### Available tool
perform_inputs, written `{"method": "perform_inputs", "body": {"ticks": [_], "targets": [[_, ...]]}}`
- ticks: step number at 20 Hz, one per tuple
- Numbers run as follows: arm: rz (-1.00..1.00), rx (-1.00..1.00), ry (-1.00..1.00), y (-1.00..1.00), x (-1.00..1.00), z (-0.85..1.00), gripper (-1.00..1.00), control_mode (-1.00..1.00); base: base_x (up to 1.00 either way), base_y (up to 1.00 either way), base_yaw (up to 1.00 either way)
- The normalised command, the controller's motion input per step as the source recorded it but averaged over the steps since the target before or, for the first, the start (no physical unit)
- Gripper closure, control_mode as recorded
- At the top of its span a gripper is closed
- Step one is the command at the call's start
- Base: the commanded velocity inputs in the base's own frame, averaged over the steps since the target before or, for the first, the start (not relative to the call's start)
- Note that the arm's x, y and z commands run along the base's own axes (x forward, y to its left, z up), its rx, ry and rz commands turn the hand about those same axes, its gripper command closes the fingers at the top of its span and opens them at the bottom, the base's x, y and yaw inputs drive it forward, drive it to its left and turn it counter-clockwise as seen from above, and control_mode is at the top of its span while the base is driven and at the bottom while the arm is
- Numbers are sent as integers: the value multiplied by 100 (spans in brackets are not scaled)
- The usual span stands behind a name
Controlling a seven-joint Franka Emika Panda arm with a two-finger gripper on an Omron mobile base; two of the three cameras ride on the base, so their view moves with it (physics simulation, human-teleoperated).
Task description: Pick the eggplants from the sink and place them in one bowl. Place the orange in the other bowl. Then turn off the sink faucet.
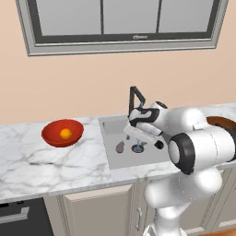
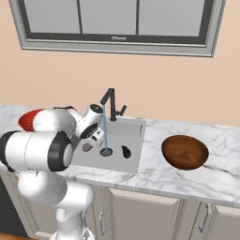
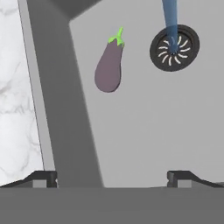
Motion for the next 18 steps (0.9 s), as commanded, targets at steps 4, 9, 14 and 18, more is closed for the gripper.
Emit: {"method": "perform_inputs", "body": {"ticks": [4, 9, 14, 18], "targets": [[0, 0, 13, 0, 50, -31, -100, -100, 0, 0, 0], [0, -2, 12, 23, 48, -38, -100, -100, 0, 0, 0], [0, -7, 5, 14, 38, -55, -100, -100, 0, 0, 0], [0, -6, 1, 1, 54, -51, -100, -100, 0, 0, 0]]}}
